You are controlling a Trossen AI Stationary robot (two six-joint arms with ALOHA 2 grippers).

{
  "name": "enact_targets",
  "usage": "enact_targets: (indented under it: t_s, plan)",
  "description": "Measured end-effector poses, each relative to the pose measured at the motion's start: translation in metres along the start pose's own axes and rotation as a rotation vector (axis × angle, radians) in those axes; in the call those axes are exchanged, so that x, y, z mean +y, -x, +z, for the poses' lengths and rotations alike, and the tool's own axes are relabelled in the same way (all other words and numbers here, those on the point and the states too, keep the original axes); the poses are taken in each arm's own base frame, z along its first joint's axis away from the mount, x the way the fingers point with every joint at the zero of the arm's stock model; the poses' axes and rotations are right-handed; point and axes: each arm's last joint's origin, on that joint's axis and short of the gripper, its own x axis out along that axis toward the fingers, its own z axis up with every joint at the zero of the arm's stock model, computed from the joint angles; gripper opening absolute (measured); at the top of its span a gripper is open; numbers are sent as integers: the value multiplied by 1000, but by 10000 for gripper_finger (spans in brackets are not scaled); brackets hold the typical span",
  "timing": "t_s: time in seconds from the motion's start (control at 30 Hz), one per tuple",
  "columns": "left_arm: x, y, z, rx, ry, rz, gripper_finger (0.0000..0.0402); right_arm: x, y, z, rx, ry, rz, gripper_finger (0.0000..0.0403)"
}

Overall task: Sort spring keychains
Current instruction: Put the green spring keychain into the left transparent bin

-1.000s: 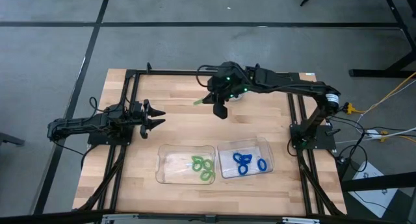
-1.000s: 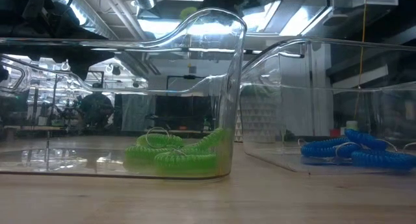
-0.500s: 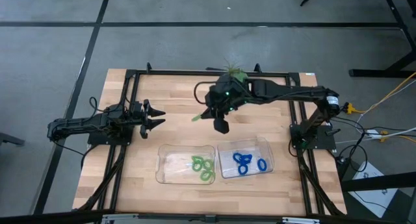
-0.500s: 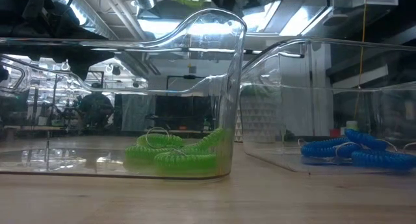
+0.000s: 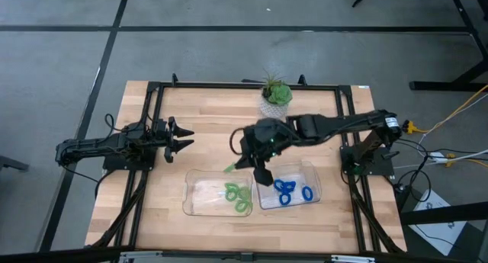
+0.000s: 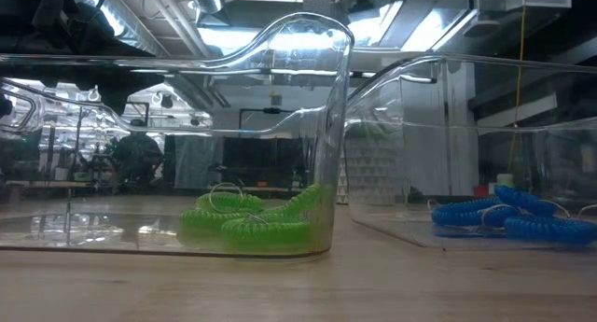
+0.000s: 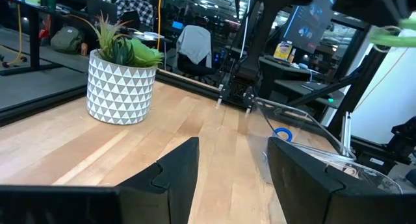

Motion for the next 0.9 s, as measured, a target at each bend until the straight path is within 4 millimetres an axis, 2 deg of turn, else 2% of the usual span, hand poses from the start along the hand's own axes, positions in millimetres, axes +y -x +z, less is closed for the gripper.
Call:
enact_targets:
  t_s: [0.27,0.5,0.7,0.9]
  plan:
    - [0,0,0,0,0,0,178,43,-11,-4,-17,-81,34,10]
    - [0,0,0,3,0,1,178,71,-36,-15,-18,-156,12,10]
    - [0,0,0,1,0,0,178,83,-69,-30,25,-207,30,11]
    - [0,0,0,1,0,0,178,83,-105,-43,34,-232,32,34]
